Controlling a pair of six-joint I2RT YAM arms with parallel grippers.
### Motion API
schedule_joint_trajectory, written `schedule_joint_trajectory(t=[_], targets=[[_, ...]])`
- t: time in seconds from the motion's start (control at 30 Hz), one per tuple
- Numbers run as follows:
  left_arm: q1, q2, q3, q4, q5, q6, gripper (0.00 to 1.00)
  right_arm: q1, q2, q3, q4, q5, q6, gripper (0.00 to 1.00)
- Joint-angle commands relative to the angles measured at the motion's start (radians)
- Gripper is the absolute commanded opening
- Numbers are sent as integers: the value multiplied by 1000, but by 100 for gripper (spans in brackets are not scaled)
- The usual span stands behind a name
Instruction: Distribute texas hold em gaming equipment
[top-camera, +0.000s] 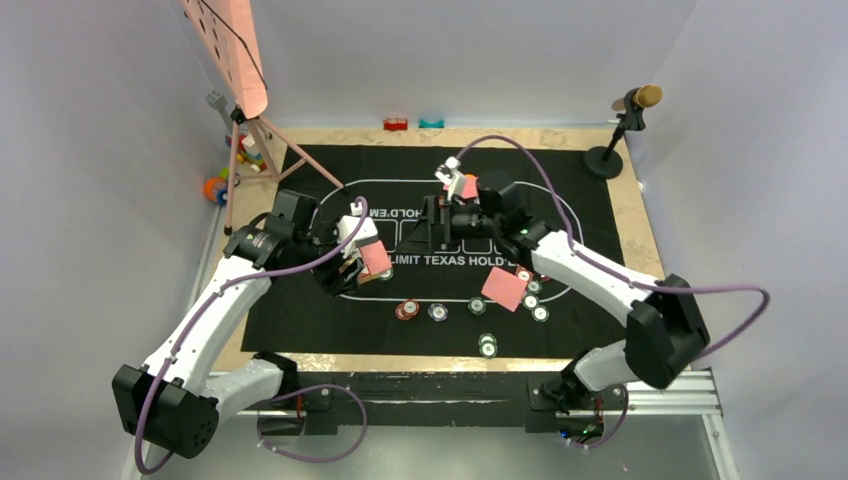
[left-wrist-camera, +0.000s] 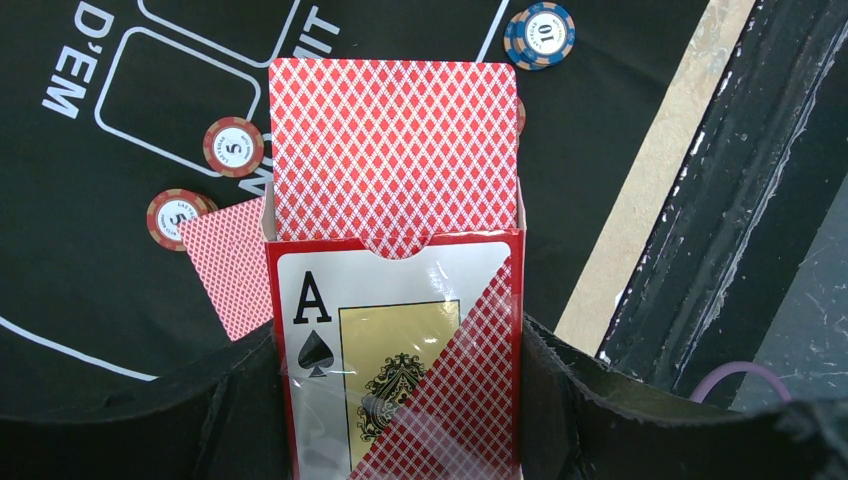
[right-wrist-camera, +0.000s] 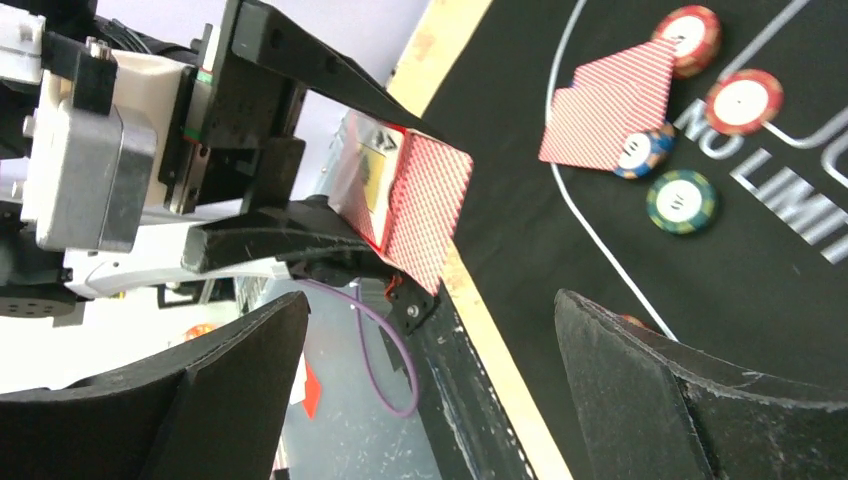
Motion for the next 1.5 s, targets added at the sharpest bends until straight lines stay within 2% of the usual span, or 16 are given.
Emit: schedule_joint_trajectory(t=[0.0,0.27,0.7,1.0,1.47], targets=[[6,-8,52,20,40,-19,0,54,100,106,78,-48,-24,99],[6,-15,53,18,44,-19,0,92,255,196,121,-74,-3,99],[6,-1,74,20,45,-22,0,114,382,255,176,-174,34,99],[6,-6,79,17,40,-22,0,100,426,249,170,-204,38,83],[6,-14,67,18,36,-17,0,50,346,162,193,-198,54,62]])
